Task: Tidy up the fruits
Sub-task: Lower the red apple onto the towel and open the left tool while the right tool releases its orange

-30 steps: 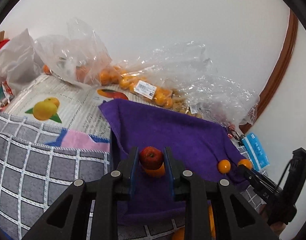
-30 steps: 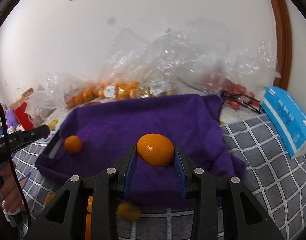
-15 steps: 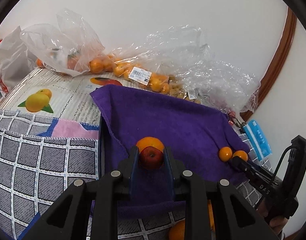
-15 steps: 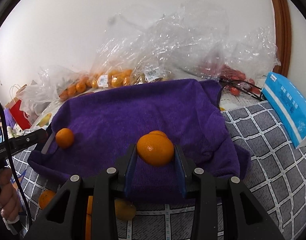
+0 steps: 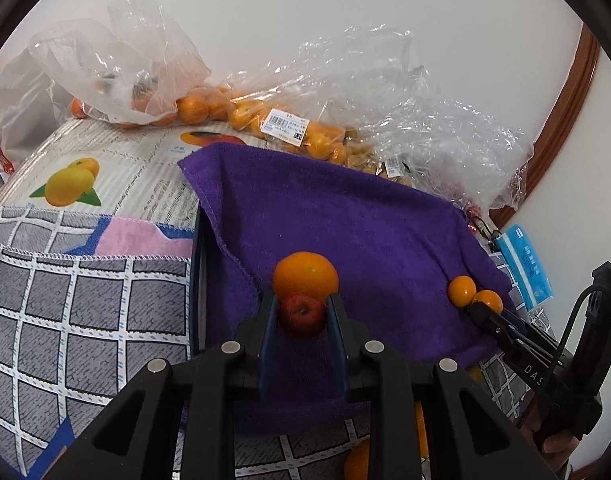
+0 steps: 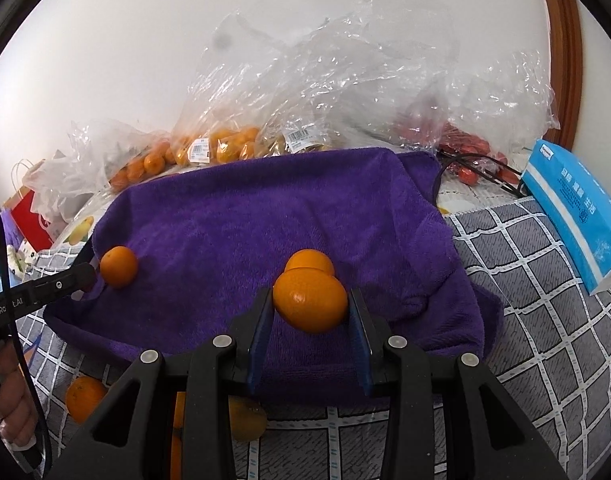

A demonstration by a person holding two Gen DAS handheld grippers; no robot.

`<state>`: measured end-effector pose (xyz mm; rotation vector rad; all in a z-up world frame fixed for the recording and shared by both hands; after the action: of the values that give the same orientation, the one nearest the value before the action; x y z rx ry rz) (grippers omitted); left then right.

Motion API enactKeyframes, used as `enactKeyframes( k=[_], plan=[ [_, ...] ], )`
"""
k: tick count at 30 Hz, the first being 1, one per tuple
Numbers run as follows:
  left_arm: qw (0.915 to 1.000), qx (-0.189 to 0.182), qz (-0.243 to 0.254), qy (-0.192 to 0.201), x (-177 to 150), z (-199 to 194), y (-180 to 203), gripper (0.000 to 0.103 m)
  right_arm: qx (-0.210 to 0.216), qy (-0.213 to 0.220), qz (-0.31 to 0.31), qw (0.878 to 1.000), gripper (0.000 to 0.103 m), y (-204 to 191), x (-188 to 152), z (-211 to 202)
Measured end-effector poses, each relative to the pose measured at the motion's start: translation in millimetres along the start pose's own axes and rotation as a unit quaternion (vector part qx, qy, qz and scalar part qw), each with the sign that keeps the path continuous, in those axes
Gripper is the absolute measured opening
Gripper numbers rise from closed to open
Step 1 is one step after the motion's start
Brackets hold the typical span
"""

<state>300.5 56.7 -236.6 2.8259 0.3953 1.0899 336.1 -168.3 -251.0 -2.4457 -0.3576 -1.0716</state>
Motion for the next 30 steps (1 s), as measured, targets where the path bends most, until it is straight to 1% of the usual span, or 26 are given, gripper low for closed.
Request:
enactKeyframes(
  k=[5,12,18,19,23,26,30],
  plan=[
    [1.0000,0.006,0.001,-0.006,-2,3,1,0.024,-0.003,-0.001,-0.002,1.000,0.037,0,-1,0],
    [0.9998,0.015,0.010,-0.005,-3,3,2,0.024,-0.003,-0.002,-0.003,1.000,0.037,0,0,1],
    [0.9998,0.015,0.013,-0.005,-3,3,3,0.024,0.001,0.003,-0.002,1.000,0.037,-1,0,0],
    [0.9998,0.015,0.013,-0.006,-3,3,3,0.024,0.003,0.005,-0.001,1.000,0.037,-1,0,-1],
    [0.9998,0.013,0.013,-0.007,-3,3,3,0.024,0.009,0.019,0.008,1.000,0.043,0,3,-7],
    [0.9998,0.012,0.012,-0.008,-3,2,4,0.024,0.014,0.034,0.019,0.999,0.044,2,6,-12],
    [0.9999,0.010,0.010,-0.008,-3,3,4,0.024,0.005,0.052,0.024,0.998,0.044,4,10,-18]
  ],
)
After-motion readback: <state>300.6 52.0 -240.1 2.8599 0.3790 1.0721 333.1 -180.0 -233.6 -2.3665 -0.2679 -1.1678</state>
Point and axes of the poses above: each gripper's, at about its wrist camera, not at the fingertips, and z roughly the way its jaws point, y to its right, x to its top, the point moved 9 cm from there along z, roughly the way its jaws point, and after that the axes turned 13 degrees about x, right-handed, at the moved point
